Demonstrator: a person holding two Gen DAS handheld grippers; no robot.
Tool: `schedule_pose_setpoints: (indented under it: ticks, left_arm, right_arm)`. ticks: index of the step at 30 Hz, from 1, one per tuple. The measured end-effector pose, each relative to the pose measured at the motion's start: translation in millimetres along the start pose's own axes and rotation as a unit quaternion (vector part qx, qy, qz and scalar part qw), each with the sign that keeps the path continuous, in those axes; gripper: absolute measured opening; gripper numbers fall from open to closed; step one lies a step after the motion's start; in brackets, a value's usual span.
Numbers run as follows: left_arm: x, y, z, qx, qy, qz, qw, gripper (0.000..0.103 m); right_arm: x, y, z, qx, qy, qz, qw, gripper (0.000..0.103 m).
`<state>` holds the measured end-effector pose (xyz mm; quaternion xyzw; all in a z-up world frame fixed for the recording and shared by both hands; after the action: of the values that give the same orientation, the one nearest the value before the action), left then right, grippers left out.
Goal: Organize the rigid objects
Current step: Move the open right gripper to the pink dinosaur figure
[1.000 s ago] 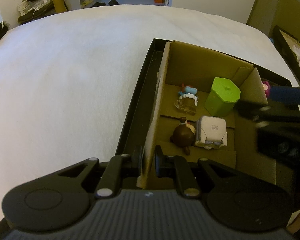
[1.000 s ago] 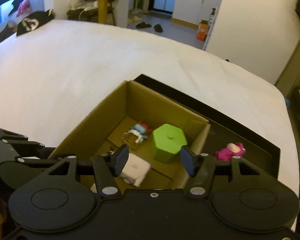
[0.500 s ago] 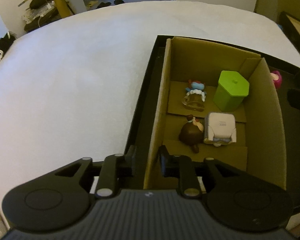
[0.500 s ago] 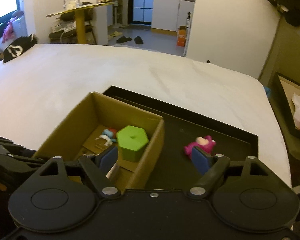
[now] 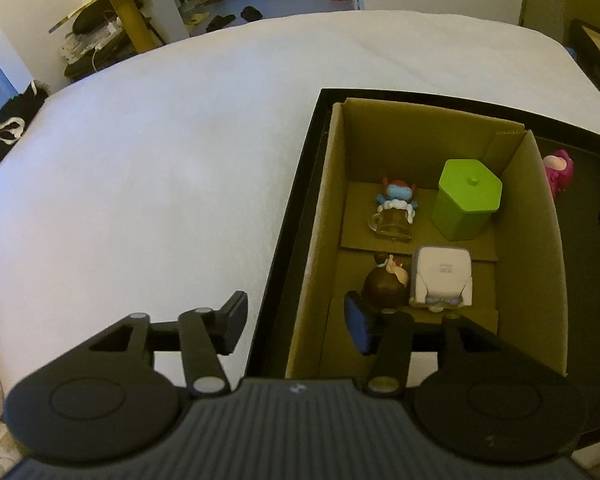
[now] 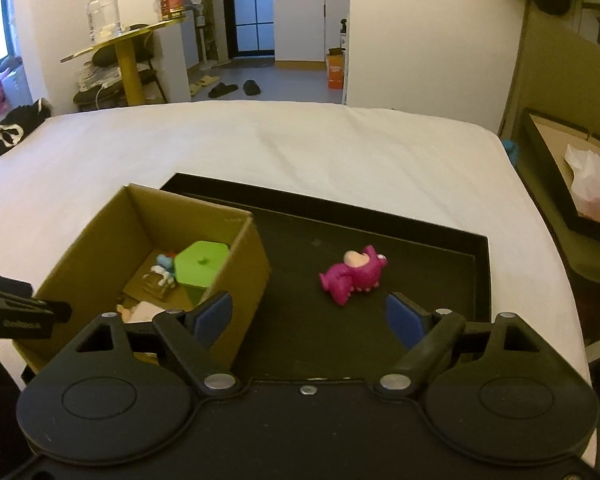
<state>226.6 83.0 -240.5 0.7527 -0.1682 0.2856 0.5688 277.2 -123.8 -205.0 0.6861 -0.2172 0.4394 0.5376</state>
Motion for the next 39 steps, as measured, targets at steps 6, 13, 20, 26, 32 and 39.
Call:
schedule_pose_setpoints:
  ticks: [6, 13, 20, 26, 32, 39]
  left_arm:
    - [1.8, -1.1, 4.2, 0.022, -0.017, -0.003, 0.9996, 0.064]
    - [10.2, -3.0, 8.7, 0.046, -0.033, 0.005, 0.9984, 0.067]
    - [16.8, -5.7, 7.0, 0.075, -0.046, 0.0, 0.9961, 0.071]
    - [25.6, -10.5, 10.9, 0.096, -0.073, 0.003, 0.9927, 0.081]
    - [25.1, -17.6, 15.8, 0.117, -0.098, -0.008, 0.9881, 0.089]
    - [28.0, -22.5, 18.3, 0.13, -0.12, -0.02, 0.9841, 0.091]
  right_arm:
    - [-9.0, -11.1, 19.3, -0.014, -0.027, 0.006, 1.0, 0.088]
    - [-19.7, -36.0, 35.8, -0.028, -0.037, 0.002, 0.999, 0.098]
    - [-20.6, -59.3, 41.4, -0.02, -0.027, 0.007, 0.999, 0.098]
    - [-16.6, -80.1, 43.8, -0.014, -0.009, 0.018, 1.0, 0.098]
    - [-19.8, -98.6, 47.7, -0.005, 0.007, 0.016, 1.0, 0.098]
    - [-25.1, -116.1, 43.4, 0.004, 0.054, 0.017, 0.998, 0.095]
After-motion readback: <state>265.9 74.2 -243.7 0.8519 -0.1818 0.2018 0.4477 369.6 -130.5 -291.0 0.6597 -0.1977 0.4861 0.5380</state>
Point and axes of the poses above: each gripper's, at about its wrist camera, not at the fingertips, and y roughly against the way its jaws point, z to its right, x to its top, the point moved 10 cm from there along -y, roughly the way its jaws point, and after that the axes turned 11 degrees about z, right-handed, at the moved point
